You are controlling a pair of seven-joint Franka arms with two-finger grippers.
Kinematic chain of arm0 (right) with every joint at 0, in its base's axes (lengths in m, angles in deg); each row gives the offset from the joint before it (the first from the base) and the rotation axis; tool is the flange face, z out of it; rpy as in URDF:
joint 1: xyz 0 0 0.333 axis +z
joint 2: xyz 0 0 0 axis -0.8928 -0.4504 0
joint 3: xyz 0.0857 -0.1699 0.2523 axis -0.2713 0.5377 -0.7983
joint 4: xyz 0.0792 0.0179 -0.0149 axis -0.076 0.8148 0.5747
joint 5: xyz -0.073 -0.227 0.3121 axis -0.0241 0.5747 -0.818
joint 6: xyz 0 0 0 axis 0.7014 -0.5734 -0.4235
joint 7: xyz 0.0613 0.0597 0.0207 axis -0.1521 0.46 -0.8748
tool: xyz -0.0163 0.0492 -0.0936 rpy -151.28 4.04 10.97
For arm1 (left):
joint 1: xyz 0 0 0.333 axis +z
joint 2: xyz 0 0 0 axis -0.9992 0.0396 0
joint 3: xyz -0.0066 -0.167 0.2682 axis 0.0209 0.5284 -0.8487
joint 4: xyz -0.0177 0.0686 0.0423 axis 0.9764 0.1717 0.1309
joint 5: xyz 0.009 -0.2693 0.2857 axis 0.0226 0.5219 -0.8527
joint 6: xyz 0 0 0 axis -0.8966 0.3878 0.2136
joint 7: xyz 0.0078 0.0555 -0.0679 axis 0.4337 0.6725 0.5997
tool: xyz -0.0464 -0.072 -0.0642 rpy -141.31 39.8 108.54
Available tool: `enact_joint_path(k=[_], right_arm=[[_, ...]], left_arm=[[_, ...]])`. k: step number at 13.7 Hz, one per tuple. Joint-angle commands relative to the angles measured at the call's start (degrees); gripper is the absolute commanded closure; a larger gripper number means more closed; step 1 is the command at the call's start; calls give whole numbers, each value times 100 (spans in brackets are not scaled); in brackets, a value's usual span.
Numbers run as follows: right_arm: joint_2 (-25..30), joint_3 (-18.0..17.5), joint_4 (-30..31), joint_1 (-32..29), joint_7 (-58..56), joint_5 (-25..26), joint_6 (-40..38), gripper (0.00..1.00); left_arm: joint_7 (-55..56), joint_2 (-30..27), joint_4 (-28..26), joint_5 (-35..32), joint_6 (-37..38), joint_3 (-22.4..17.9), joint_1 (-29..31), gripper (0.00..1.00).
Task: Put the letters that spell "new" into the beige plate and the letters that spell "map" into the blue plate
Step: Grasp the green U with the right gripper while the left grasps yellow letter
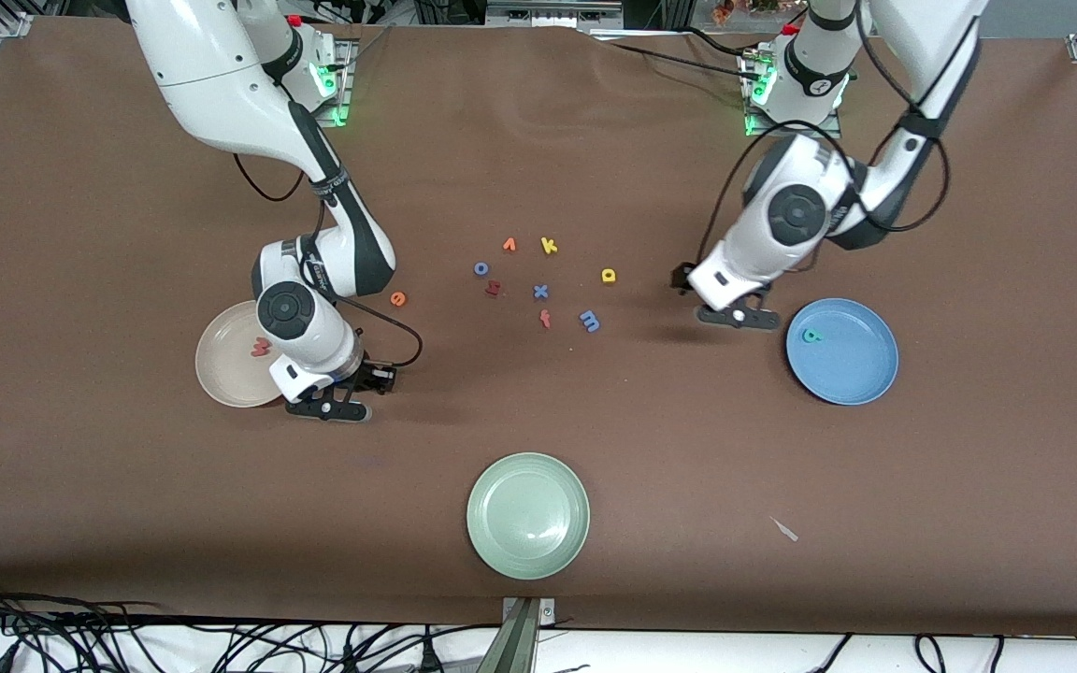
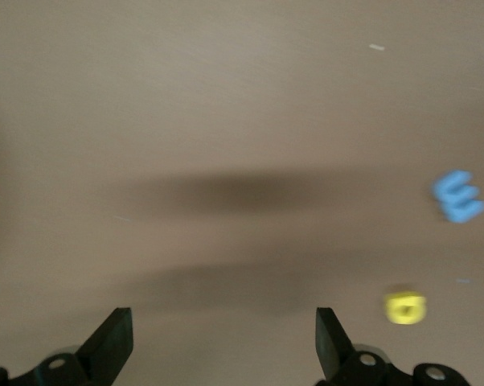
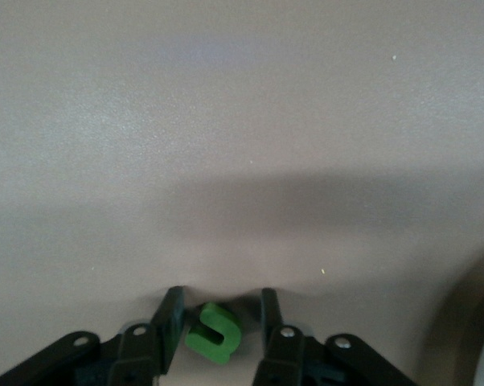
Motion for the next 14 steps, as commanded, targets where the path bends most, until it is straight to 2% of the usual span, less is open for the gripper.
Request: enact_joint_path(k=[1,3,5,7,11,13,14], right_arm=[[-103,19,-88,36,19,-118,33,64],[-94,19,-79,36,-8,-118,24,76],[-51,19,-88,28,-78,-118,-11,80],[19,19,-96,19,-113,-109,-55,80],[274,72,-219,-156,-499,-118,-730,80],[327,72,-219,-192,-562,-118,-837,80],[328,37,-219,-192,-457,-118,-828,76]], left_arm=[[941,360,8,-122,-531,44,-559,0],[1425,625,69,-122,-840,17,-920,0],[1733,766,200,-122,-859,8,-1158,0],[1988,1020,376,-261,-859,-18,-1325,2],[2954,1503,789,-1394,-798,-9,-1344,10],[3044,1557,825,-1502,-771,-9,-1352,14],[3044,1557,825,-1510,-692,-9,-1353,17]])
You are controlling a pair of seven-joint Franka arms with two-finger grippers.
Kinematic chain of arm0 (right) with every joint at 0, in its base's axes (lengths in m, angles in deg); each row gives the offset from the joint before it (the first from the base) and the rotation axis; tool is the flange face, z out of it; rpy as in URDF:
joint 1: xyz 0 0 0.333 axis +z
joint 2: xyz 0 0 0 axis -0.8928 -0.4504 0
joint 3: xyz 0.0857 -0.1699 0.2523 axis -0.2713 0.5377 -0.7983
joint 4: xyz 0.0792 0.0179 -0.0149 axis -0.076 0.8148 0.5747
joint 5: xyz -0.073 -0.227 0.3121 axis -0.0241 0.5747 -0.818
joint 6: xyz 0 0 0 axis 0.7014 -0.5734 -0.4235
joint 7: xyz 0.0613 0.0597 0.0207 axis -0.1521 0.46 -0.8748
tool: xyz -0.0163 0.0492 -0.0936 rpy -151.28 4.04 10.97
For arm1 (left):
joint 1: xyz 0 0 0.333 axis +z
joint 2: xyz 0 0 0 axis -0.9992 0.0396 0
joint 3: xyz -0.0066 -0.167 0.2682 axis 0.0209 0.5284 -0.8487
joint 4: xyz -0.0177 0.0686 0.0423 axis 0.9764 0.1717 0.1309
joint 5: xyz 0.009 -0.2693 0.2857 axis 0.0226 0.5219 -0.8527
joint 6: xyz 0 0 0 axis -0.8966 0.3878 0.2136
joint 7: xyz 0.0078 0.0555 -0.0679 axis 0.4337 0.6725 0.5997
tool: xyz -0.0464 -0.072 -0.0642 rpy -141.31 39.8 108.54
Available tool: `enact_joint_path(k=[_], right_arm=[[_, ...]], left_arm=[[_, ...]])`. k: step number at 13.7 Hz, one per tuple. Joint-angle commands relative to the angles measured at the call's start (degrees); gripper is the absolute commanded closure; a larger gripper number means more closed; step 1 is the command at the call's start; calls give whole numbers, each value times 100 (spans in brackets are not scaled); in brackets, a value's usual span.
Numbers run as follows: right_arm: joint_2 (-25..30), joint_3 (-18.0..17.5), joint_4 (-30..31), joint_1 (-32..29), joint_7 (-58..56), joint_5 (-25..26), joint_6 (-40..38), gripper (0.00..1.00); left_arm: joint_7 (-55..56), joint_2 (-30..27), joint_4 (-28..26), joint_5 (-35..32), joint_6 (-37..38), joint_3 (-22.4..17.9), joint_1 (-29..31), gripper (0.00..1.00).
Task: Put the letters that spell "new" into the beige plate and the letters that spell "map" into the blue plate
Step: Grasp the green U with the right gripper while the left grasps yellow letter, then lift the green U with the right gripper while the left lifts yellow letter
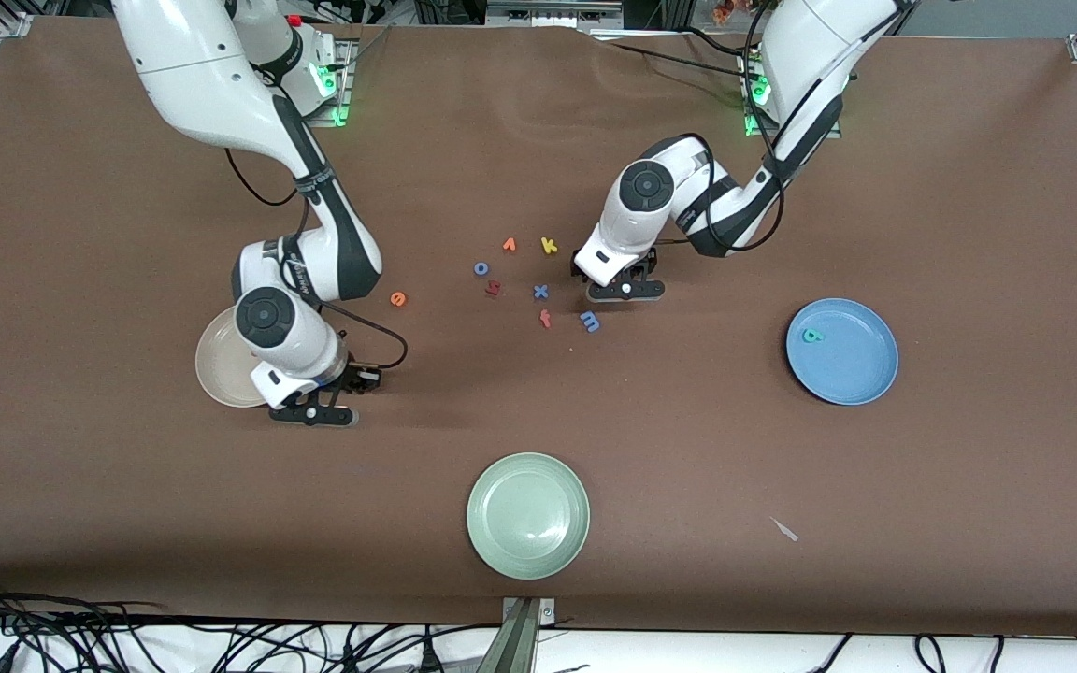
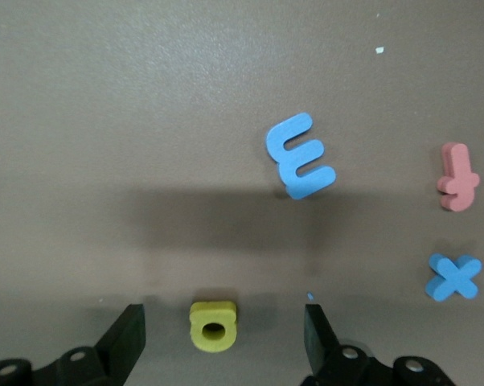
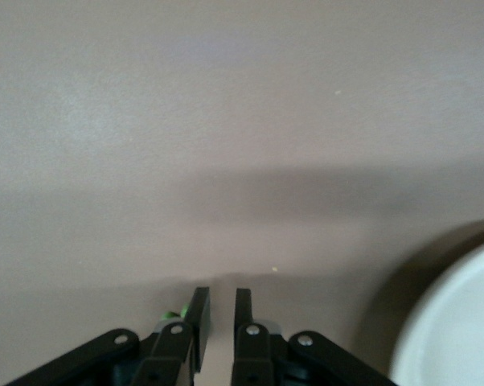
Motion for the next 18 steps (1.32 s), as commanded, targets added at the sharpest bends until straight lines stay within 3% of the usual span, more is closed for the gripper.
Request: enact_joint_path(k=[1,4,6,11,14,18], right_arm=[[81,-71,0,25,118,-127,-108,64],[28,-80,-44,245,594,-144,-30,48],[-25,-80,9,307,612,-153,163,43],[-121,-80,193,325,569,-144,462,44],[-121,-71,299,316,516,-144,551,44],[-113,-80,395,325,551,-144,542,44]], left_arm=[[193,99,171,-221,217,-33,-66,21],[193,90,171,-230,410,-24,-110,29],[193,90,171,-230,472,-24,-119,32],[201,99,207,-221,508,-33,-180,45],[193,108,207,-230,508,-41,-189,61],[175,117,207,-334,508,-59,-180,69]])
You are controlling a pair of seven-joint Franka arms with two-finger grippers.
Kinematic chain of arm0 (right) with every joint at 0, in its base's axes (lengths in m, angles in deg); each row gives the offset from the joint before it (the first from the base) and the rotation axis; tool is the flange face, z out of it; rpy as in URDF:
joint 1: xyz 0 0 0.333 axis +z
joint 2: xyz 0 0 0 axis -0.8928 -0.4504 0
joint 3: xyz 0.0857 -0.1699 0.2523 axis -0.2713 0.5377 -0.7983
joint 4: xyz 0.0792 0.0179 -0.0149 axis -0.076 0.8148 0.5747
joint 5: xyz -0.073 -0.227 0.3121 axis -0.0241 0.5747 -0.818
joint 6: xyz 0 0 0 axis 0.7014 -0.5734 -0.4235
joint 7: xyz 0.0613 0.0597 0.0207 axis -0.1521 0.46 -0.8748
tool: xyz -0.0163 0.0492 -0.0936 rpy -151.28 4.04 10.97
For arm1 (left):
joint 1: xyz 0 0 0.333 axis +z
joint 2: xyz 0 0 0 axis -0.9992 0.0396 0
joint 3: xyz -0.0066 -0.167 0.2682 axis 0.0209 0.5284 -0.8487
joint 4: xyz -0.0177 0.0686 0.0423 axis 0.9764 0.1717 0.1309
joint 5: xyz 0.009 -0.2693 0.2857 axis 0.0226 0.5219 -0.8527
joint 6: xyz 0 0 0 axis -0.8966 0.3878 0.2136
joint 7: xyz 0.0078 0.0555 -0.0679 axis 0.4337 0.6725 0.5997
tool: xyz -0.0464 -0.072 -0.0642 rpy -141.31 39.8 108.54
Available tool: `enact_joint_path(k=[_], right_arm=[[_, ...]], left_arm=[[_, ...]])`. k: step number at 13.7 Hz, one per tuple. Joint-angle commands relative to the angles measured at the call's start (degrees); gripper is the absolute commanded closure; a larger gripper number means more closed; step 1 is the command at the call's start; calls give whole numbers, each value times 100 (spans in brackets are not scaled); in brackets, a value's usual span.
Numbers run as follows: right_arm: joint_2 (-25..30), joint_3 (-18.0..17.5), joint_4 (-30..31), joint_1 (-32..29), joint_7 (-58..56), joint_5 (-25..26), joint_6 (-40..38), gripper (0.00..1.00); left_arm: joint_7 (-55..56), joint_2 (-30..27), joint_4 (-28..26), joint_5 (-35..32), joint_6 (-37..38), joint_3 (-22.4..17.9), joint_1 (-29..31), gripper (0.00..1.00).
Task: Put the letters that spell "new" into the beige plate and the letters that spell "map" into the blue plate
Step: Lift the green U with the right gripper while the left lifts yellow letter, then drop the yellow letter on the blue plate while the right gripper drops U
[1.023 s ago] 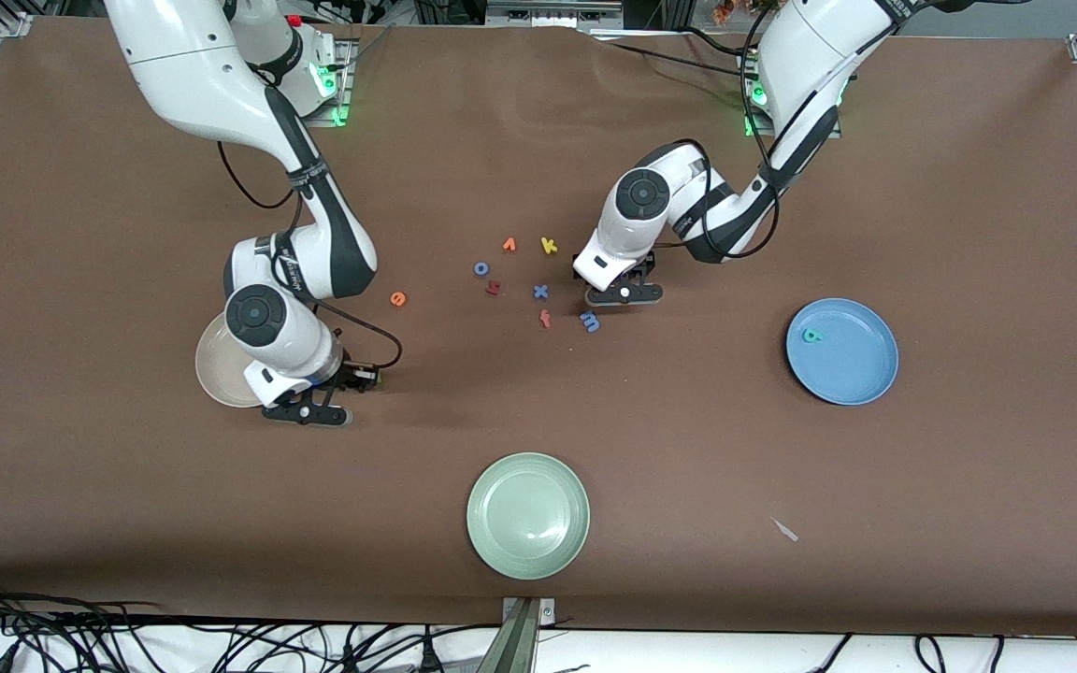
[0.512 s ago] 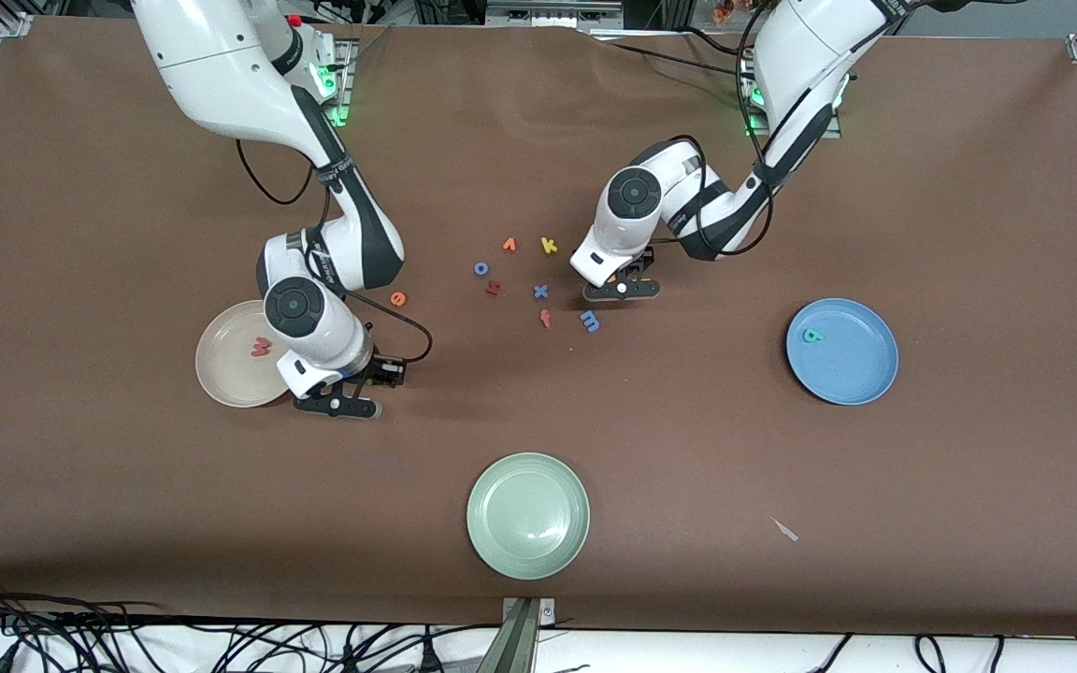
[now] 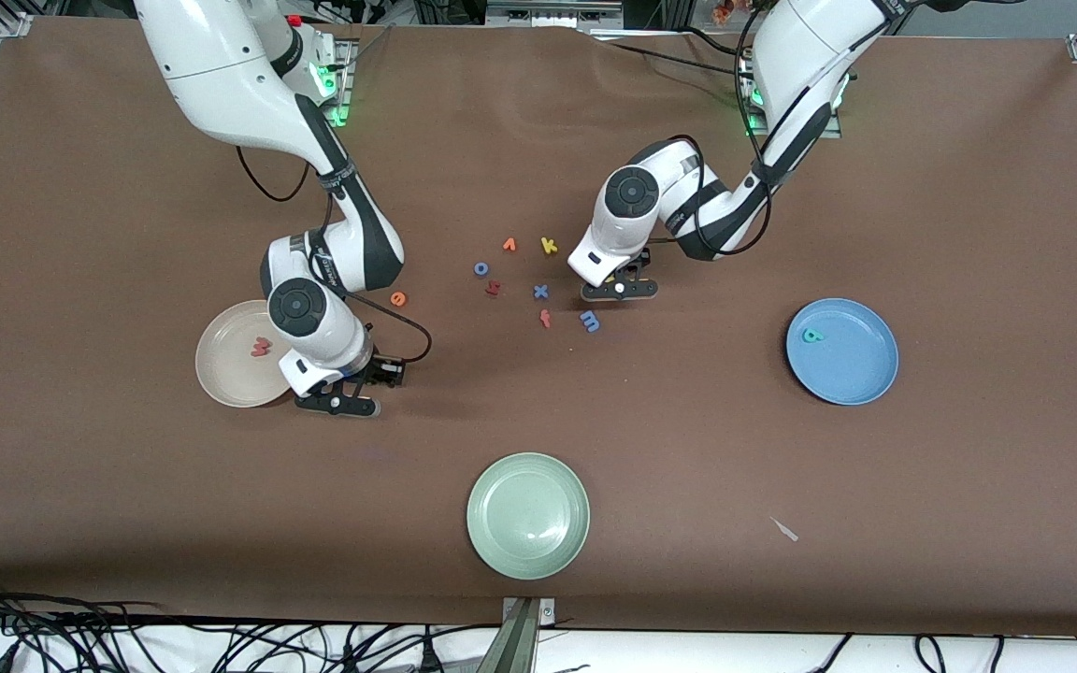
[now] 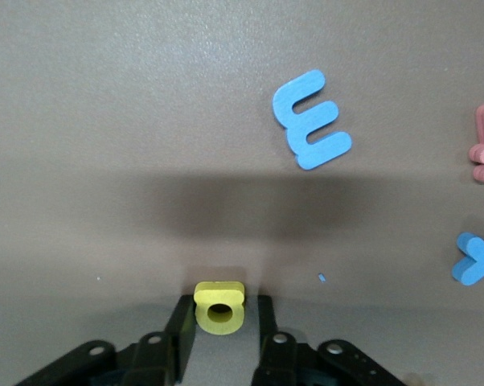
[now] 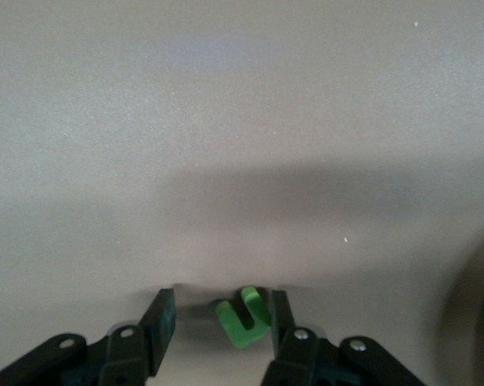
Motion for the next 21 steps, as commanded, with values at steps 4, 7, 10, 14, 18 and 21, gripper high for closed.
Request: enact_joint_path(k=[4,7,10,14,18,21], right_arm=[[120,3,320,8,-84,-105,79,45],[120,3,347,8,-49,-105,79,49],[146,3,417,8,-58,-105,105,54],[146,3,408,8,-92,-105,114,73],[295,47,338,-9,-320,-105,-9,81],[611,344,92,-106,-1013,-96,-1016,81]], left_arm=[[91,24,94,-395,180,-77,6,78],[-14,-12,278,-387,504,-68,32,84],[-452,-12,813,-151,1443,-51,173,84],[-1787,-20,1473,185,2806,-51,681,85],[-3403,-56,1807,123,3677,-59,1533,85],[-4713,-56,1923,-52,4047,-68,2219,85]])
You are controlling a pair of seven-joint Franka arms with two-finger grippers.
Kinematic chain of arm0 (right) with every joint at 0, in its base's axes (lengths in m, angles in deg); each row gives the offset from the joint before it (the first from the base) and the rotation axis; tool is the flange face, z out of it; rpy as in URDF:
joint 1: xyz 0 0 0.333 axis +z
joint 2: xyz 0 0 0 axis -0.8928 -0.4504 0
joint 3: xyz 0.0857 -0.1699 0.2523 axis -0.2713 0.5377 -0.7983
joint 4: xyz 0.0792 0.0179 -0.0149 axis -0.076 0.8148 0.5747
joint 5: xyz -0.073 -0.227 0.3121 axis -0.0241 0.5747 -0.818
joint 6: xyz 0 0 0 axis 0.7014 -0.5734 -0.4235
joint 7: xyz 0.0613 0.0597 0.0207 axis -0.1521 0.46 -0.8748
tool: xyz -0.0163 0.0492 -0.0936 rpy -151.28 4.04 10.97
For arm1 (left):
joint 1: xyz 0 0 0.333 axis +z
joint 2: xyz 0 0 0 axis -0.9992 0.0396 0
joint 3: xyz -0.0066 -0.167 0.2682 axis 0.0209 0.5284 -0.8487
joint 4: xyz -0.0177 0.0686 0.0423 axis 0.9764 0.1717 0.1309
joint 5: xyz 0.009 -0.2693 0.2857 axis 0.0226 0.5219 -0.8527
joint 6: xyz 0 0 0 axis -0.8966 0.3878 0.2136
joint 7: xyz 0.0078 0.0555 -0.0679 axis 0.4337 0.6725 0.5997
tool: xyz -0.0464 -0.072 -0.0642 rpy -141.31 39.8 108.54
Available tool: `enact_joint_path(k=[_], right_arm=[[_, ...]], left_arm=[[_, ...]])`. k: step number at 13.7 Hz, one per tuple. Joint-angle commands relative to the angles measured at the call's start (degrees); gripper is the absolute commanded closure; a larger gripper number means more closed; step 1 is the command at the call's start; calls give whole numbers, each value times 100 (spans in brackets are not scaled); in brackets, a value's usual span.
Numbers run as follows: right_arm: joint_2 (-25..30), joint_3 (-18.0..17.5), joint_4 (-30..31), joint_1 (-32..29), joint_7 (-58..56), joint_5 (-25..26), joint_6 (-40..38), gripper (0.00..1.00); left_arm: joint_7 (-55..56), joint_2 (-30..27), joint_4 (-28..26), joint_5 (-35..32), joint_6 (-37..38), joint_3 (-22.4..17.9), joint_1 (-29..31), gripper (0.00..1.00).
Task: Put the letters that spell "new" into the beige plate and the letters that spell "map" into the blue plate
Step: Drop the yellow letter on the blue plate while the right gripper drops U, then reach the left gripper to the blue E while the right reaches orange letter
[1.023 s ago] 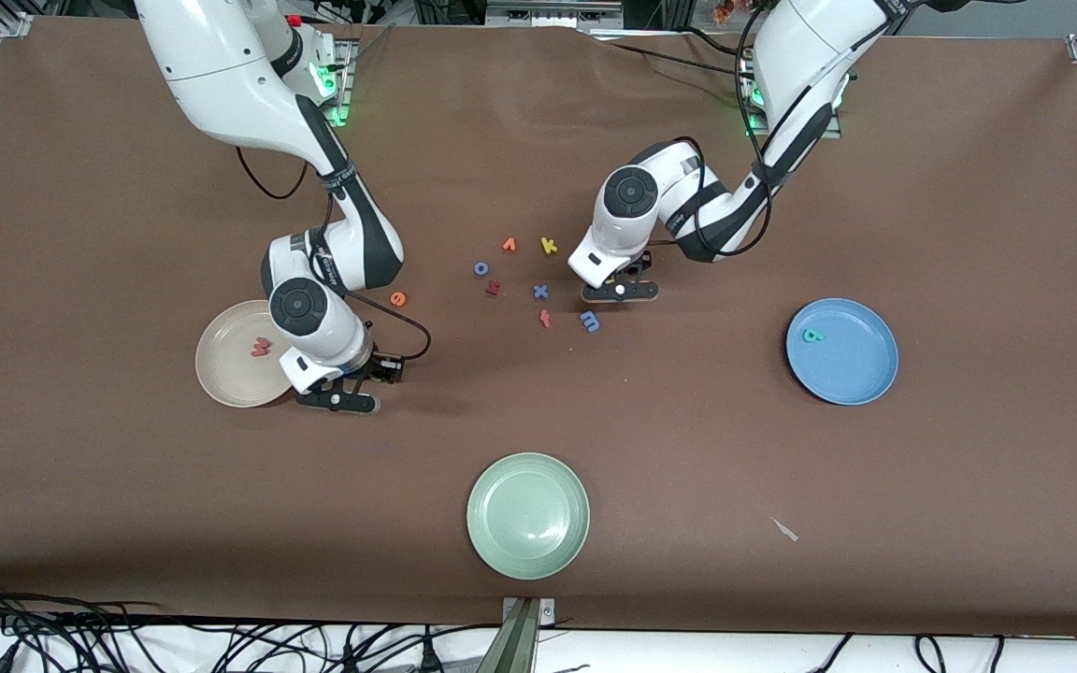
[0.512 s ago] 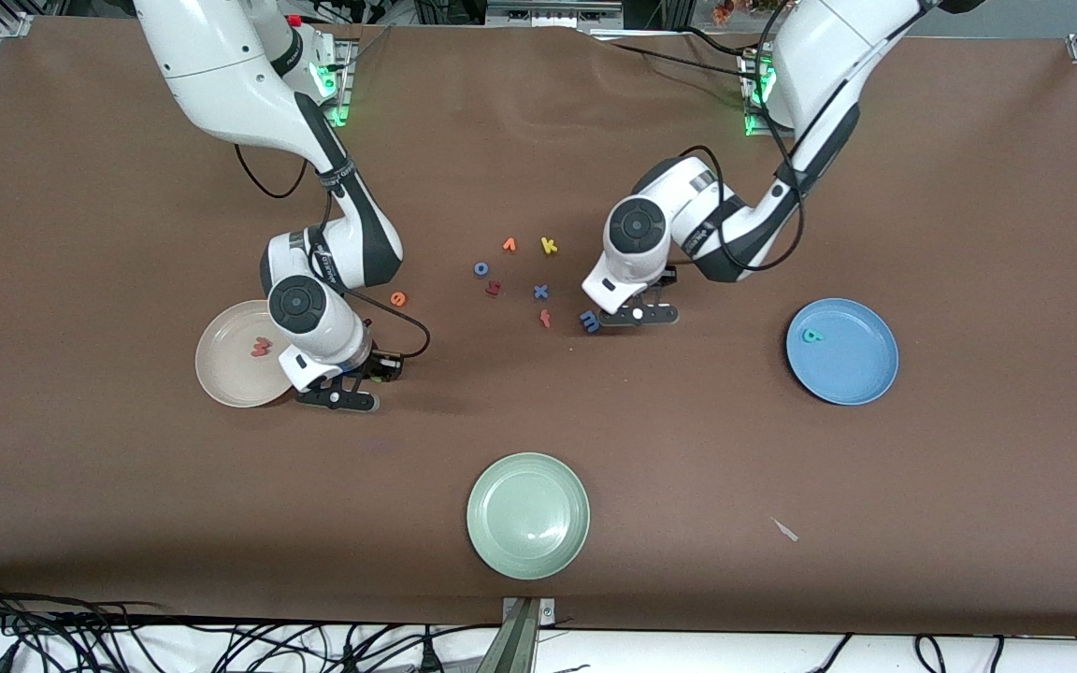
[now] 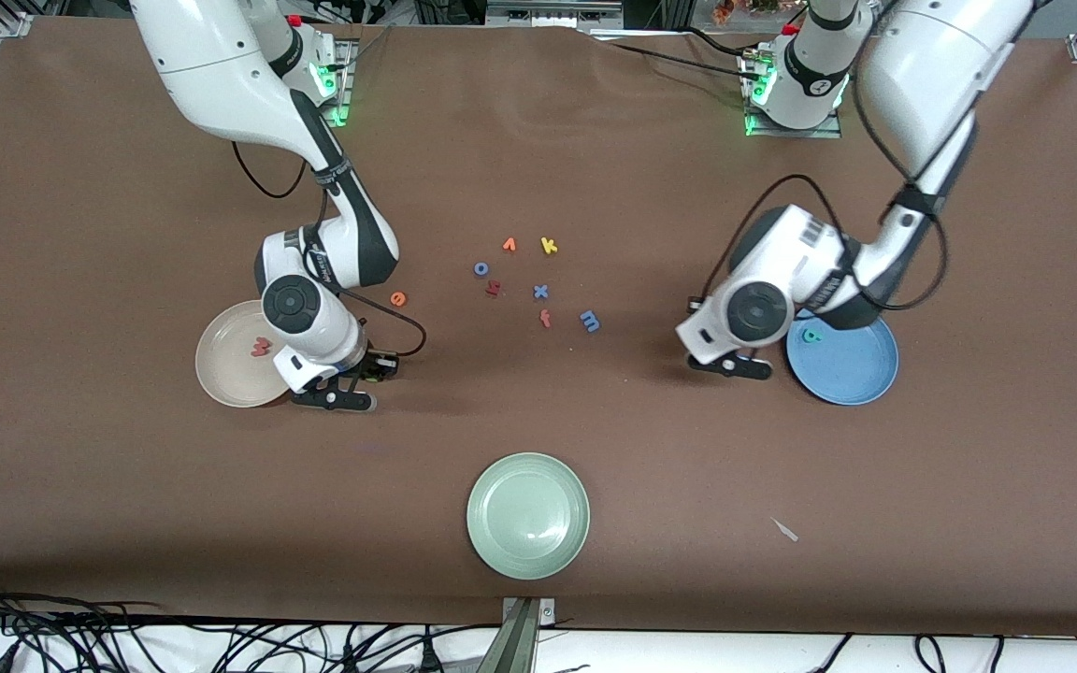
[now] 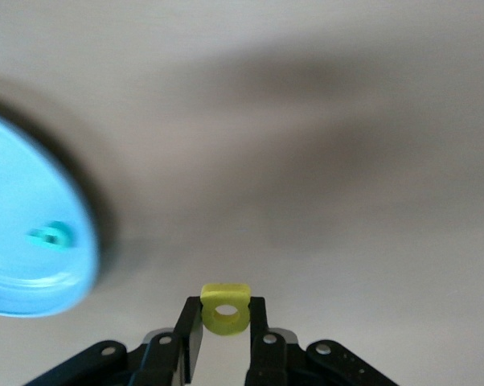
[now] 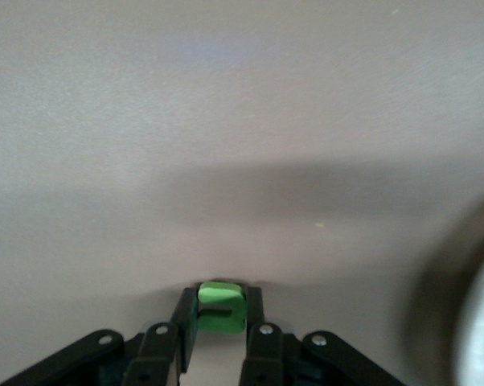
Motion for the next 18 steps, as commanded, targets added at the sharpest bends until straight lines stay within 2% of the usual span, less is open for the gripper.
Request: enact_joint_path(k=[1,4,6,7,8,9,11,13,14,15,18], right_arm=[[521,346,-45,-99,-917,-103,-905,81],[978,865,95,-99,-2016,-112,-1636,80],[1303,1129,541,-117,-2500,-129,-1603,79],[1444,1182,848,-134,-2581,-260,-1455,79],[1602,1183,1243,-126,-2660,-322,-1131,79],[1725,1183,1595,-125,-2669,-323,-719,79],[1736,1183,1922,-125,-2661,-340,-277,78],[1727,1183,1941,-125,-2661,-507,-214,62],[1727,1174,1932,-125,-2661,-516,-214,49],[1727,1165,1923,-125,-2626,-516,-223,43],[1727,1130,1897,-99,-2546,-534,-214,37]], left_arm=[[-1151,-52,71,-91,261,31,556,84],[-2067,53,71,-617,209,31,1102,84],[-2367,263,71,-916,78,31,1270,77],[-2385,360,62,-1065,-106,31,1305,53],[-2394,422,71,-1102,-142,31,1314,12],[-2386,388,71,-1085,-125,40,1306,0],[-2307,318,210,-918,-108,75,1279,0],[-1608,308,282,-244,-125,128,1235,0],[-1142,308,282,-110,-169,259,1200,0],[-633,317,282,-65,-274,399,1139,0],[739,352,185,241,-932,541,771,0]])
